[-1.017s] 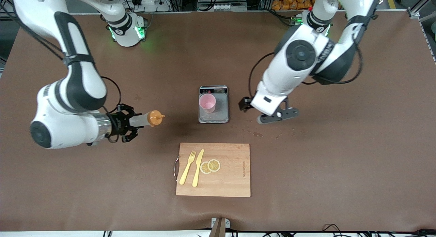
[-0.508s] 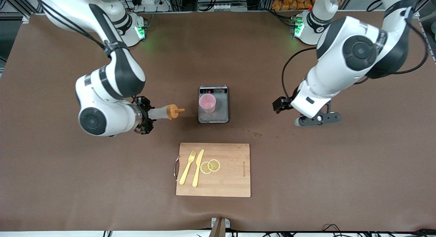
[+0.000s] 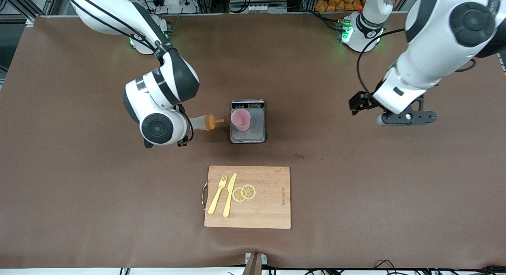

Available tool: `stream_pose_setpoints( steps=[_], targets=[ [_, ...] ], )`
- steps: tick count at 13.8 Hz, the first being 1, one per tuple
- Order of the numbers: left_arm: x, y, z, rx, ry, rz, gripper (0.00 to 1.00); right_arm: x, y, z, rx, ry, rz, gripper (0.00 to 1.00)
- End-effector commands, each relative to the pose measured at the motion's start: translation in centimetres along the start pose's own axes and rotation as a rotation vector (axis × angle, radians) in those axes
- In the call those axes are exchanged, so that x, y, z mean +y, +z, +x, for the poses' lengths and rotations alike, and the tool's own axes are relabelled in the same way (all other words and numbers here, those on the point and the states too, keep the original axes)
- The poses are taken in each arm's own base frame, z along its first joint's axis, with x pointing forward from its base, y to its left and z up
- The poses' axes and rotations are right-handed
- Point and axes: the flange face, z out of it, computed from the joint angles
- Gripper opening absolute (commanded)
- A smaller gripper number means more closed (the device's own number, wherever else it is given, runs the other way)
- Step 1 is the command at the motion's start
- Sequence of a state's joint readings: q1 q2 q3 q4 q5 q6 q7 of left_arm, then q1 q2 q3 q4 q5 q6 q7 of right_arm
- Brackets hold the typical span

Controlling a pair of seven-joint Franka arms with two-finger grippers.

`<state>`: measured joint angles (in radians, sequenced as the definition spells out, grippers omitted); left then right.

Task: Add sauce to pink cup with both arms
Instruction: 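Tilt the bottle over the pink cup and squeeze sauce with the right gripper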

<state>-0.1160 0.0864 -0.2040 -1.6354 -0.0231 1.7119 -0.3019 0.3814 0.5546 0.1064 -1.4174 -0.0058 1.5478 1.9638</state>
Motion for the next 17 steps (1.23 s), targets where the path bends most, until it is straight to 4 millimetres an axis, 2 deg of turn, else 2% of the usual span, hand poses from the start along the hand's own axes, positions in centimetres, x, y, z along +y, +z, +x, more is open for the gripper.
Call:
stream_pose_setpoints(
  steps=[1, 3, 4, 5, 6, 8, 10, 12, 14, 17],
  targets=[
    [-3.7, -2.2, -1.5, -0.010, 0.083, 0.033, 1.00, 1.9, -0.4, -1.4, 0.119, 0.044, 0.016, 0.47],
    [-4.5, -3.5, -2.1, -0.040, 0.103, 0.053, 1.00, 2.0, -0.1, -1.4, 0.136, 0.052, 0.003, 0.43],
    [-4.5, -4.4, -2.5, -0.043, 0.109, 0.071, 1.00, 1.8, -0.2, -0.6, 0.153, 0.066, -0.006, 0.43],
    [-4.9, -5.6, -2.6, -0.024, 0.116, 0.094, 1.00, 2.0, 0.0, -0.7, 0.167, 0.068, -0.015, 0.42],
    [-5.2, -6.5, -3.3, -0.030, 0.128, 0.107, 1.00, 2.2, 0.1, -1.2, 0.188, 0.072, -0.011, 0.35],
    [-6.2, -7.9, -4.3, -0.039, 0.150, 0.111, 1.00, 2.0, 0.8, -1.4, 0.223, 0.090, -0.005, 0.35],
    [-6.6, -9.3, -4.5, -0.027, 0.145, 0.111, 1.00, 1.6, 1.7, -1.6, 0.233, 0.086, -0.017, 0.36],
    [-6.7, -9.5, -4.6, -0.039, 0.143, 0.111, 1.00, 1.6, 1.7, -1.9, 0.233, 0.083, -0.018, 0.36],
    [-7.9, -9.7, -4.8, -0.058, 0.119, 0.108, 1.00, 1.5, 1.7, -1.6, 0.225, 0.072, -0.021, 0.38],
    [-8.2, -9.8, -4.7, -0.060, 0.112, 0.097, 1.00, 1.1, 0.6, 0.1, 0.177, 0.051, -0.023, 0.42]
  ],
)
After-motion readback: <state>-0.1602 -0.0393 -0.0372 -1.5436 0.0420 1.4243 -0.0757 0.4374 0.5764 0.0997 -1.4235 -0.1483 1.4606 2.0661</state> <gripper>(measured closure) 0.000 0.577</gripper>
